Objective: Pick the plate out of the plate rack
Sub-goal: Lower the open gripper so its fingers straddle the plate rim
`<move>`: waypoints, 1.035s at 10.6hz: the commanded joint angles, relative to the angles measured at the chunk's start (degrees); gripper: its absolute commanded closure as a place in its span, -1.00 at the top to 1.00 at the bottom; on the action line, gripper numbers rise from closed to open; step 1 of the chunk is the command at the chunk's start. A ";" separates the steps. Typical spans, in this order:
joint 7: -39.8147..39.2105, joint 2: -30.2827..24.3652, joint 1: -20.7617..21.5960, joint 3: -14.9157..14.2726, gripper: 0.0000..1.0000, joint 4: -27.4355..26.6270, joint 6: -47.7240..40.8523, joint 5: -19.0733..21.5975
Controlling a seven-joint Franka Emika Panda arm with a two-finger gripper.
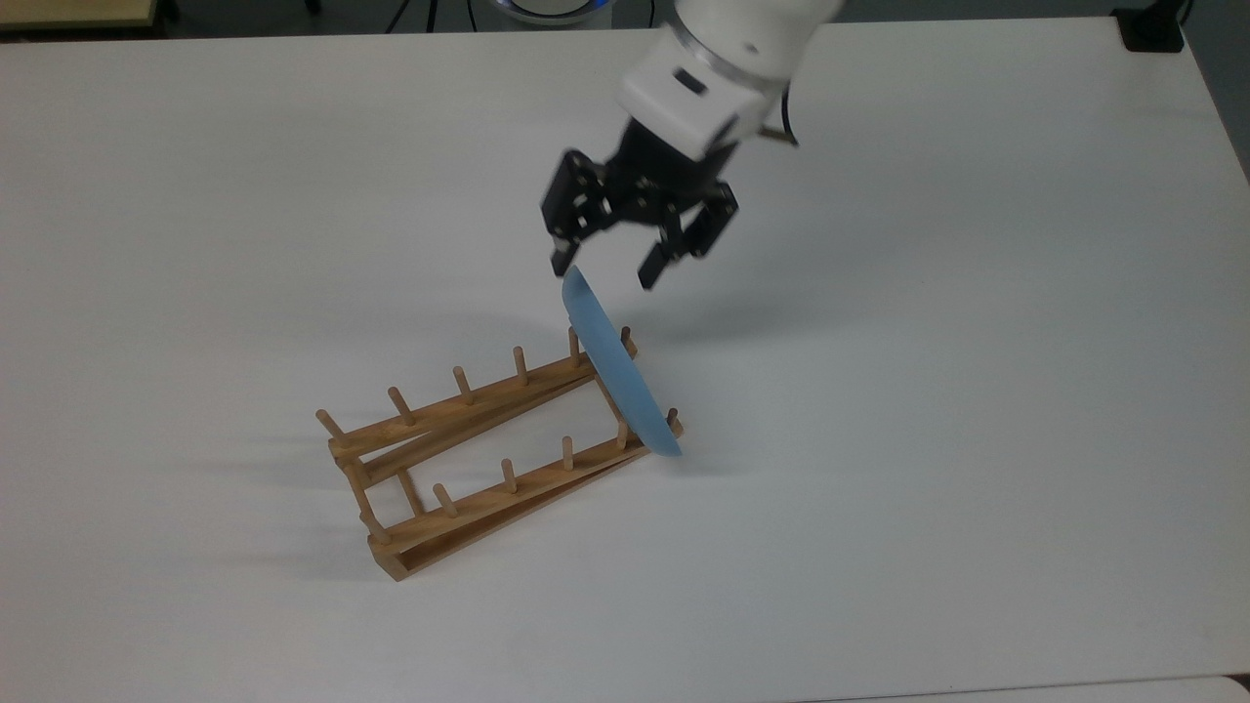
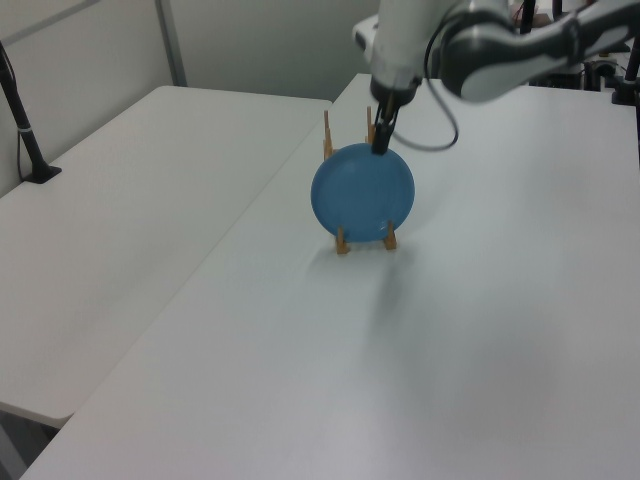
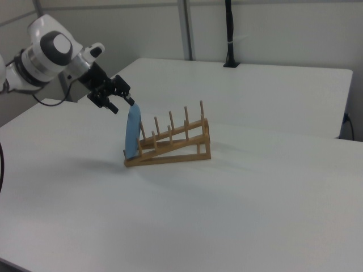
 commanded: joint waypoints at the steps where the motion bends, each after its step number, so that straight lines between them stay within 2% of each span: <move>1: 4.73 3.04 2.02 -1.50 0.44 0.90 1.96 -5.04; 2: 5.34 3.13 2.02 -1.50 0.36 1.77 1.96 -5.31; 5: 5.26 3.22 2.02 -1.41 -0.43 1.86 2.14 -8.46; 7: 5.18 3.30 2.02 -1.32 -0.76 1.86 2.14 -11.36; 9: 5.18 3.30 2.02 -1.24 -0.99 1.60 2.14 -11.64; 11: 5.09 3.30 2.11 -1.15 -1.00 1.60 2.14 -11.64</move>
